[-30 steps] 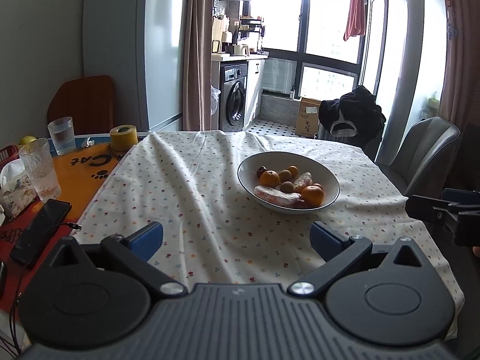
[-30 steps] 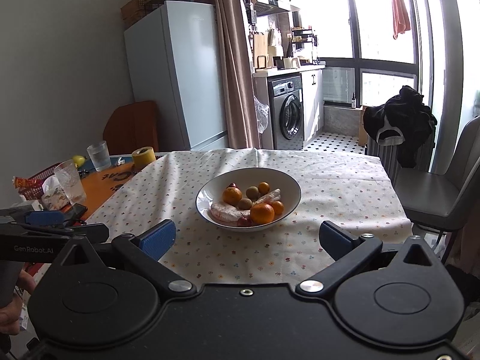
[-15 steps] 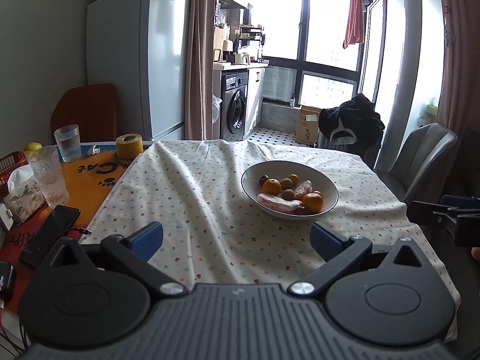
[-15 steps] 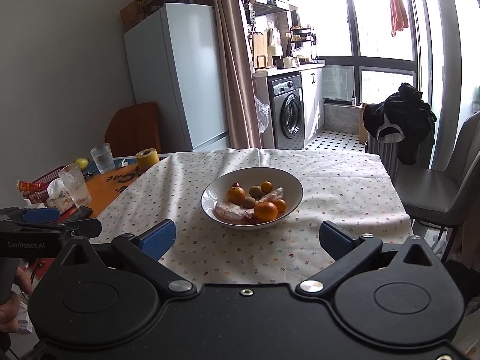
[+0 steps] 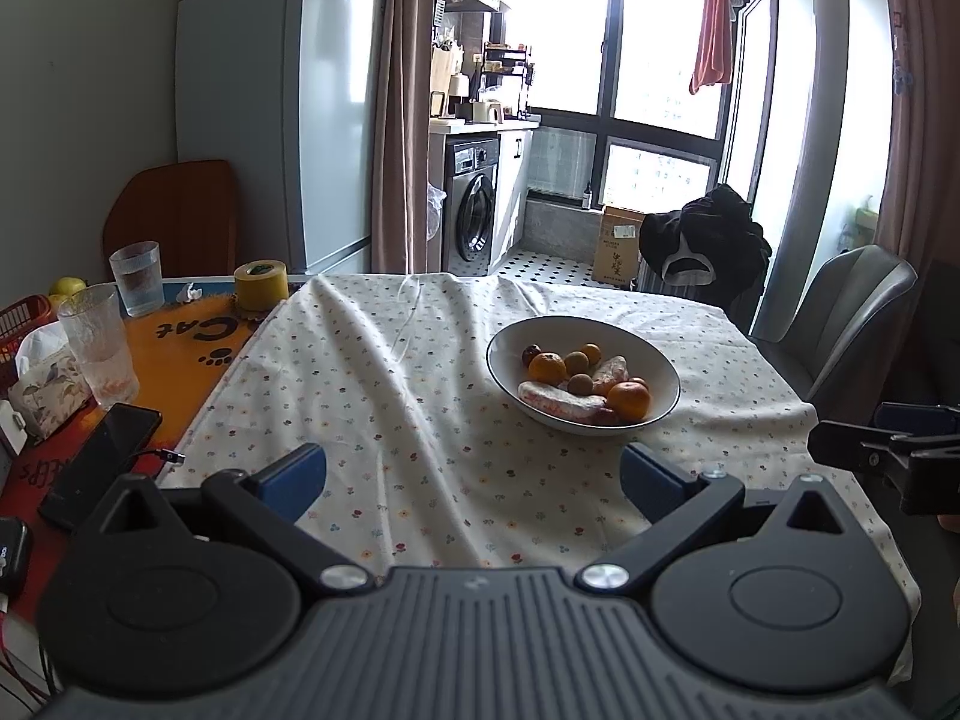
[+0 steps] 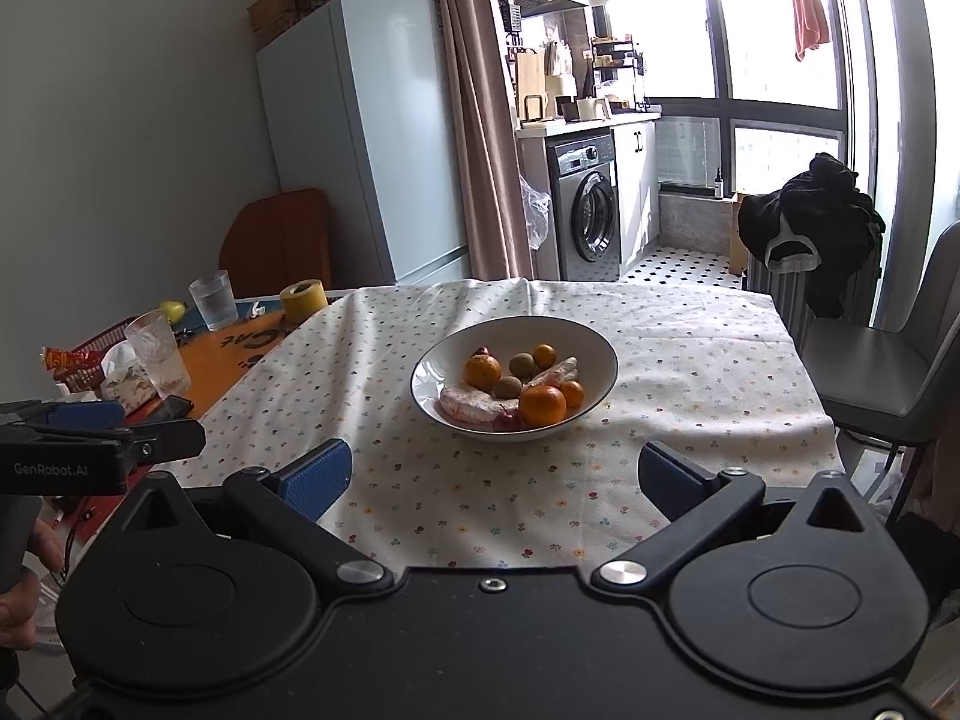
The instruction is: Organize fruits
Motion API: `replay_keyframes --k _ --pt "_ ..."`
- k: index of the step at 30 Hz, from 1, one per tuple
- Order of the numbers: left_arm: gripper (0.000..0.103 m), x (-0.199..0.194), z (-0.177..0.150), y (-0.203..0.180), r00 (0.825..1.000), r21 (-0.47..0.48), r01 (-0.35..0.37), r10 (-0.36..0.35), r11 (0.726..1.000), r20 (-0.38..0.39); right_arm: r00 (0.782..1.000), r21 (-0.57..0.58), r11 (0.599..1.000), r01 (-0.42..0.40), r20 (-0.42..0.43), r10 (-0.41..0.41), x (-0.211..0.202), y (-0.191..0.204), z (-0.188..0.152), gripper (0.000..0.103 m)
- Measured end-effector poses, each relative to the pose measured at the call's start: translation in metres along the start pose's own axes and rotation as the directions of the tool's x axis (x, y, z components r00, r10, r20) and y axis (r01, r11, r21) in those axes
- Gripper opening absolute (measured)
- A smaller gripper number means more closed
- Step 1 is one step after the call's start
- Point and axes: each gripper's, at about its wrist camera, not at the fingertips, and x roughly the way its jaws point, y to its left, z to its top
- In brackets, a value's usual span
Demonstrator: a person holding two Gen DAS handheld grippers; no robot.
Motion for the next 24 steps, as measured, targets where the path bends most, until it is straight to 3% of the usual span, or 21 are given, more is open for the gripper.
replay_keyframes --k 24 --pt "0.103 -0.0002 0.0005 0.0016 1.0 -0.001 -0.004 0.004 1.0 -0.007 1.0 -0.004 1.0 0.005 0.008 -0.005 0.0007 0.0007 -0.0001 0.103"
